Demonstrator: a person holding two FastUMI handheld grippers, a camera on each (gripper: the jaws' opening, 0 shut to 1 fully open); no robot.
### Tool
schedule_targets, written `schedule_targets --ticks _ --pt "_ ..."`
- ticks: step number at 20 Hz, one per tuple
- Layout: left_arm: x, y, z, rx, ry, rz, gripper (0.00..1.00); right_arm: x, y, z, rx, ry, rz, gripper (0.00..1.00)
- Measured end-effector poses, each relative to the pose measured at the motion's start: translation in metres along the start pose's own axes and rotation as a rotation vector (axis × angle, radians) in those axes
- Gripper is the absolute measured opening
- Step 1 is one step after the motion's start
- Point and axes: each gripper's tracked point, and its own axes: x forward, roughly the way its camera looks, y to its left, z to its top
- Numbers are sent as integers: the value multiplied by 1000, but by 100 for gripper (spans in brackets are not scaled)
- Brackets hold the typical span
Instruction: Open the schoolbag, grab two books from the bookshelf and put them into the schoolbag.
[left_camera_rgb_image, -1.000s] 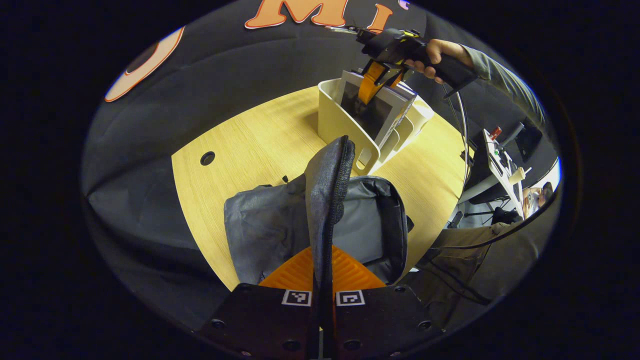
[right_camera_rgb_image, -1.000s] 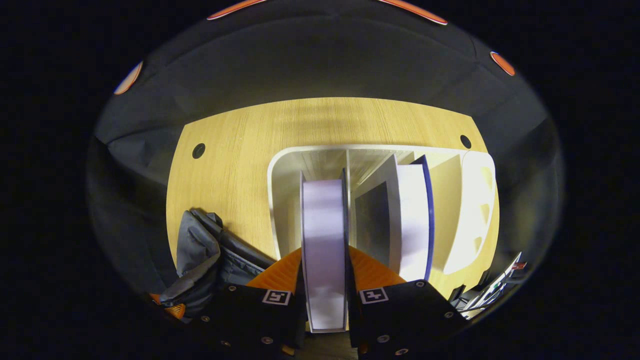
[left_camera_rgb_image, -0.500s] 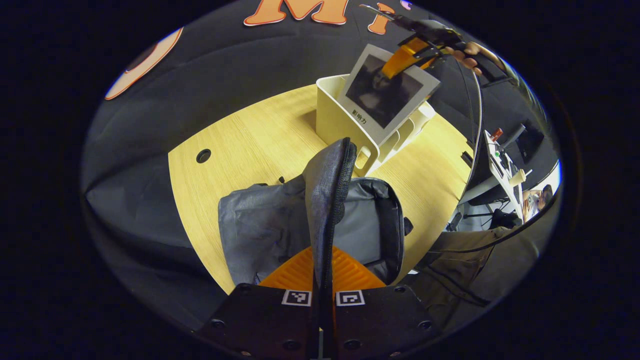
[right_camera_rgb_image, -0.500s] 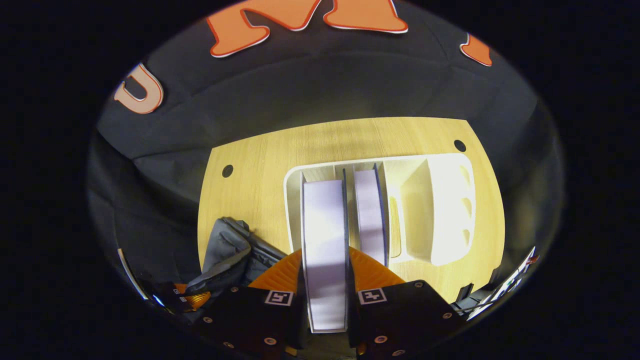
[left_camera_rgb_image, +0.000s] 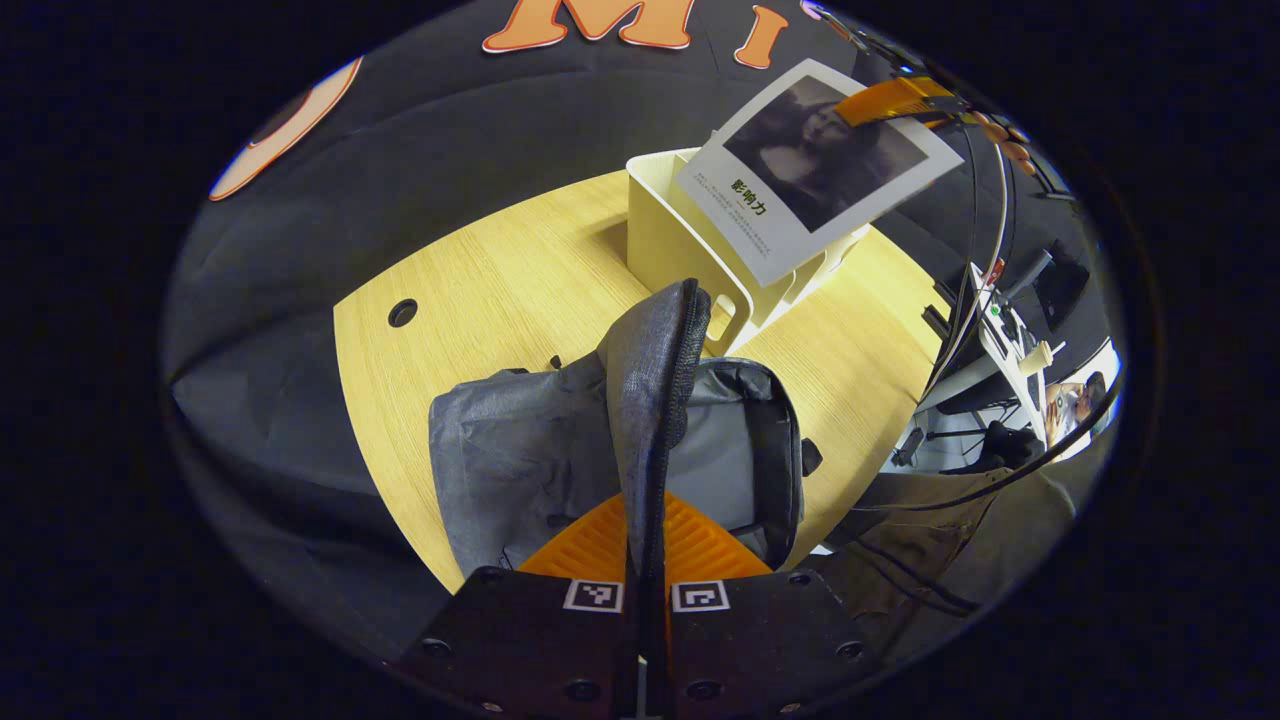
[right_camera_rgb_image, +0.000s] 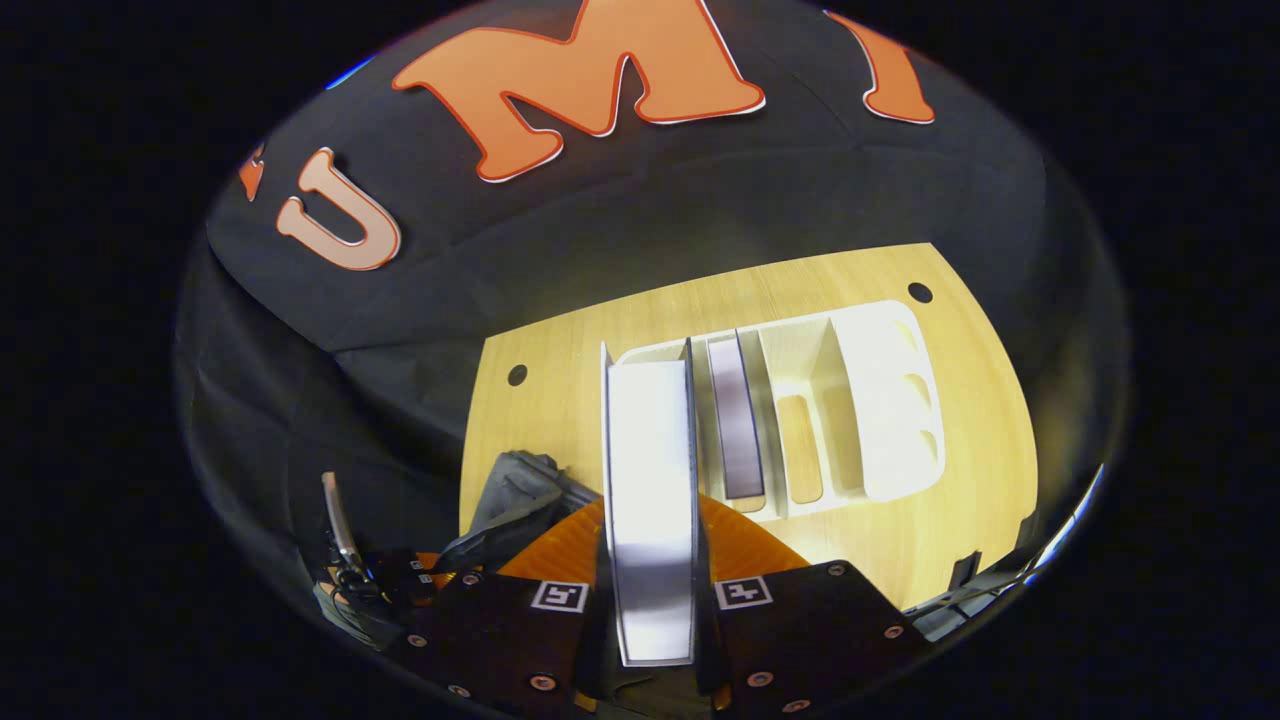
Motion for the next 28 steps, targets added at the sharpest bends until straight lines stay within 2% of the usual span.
schedule_targets --ticks 6,12,18,28 --pt "-3 2 6 18 -14 0 4 -23 18 -42 72 -54 79 31" --pt "-11 8 23 28 -49 -1 4 -16 20 -76 198 -64 134 30" --pt "-14 9 32 3 -77 -8 4 -13 28 -110 271 -83 204 30" --pt "-18 8 31 -67 -121 -12 4 40 52 -161 407 -53 314 30"
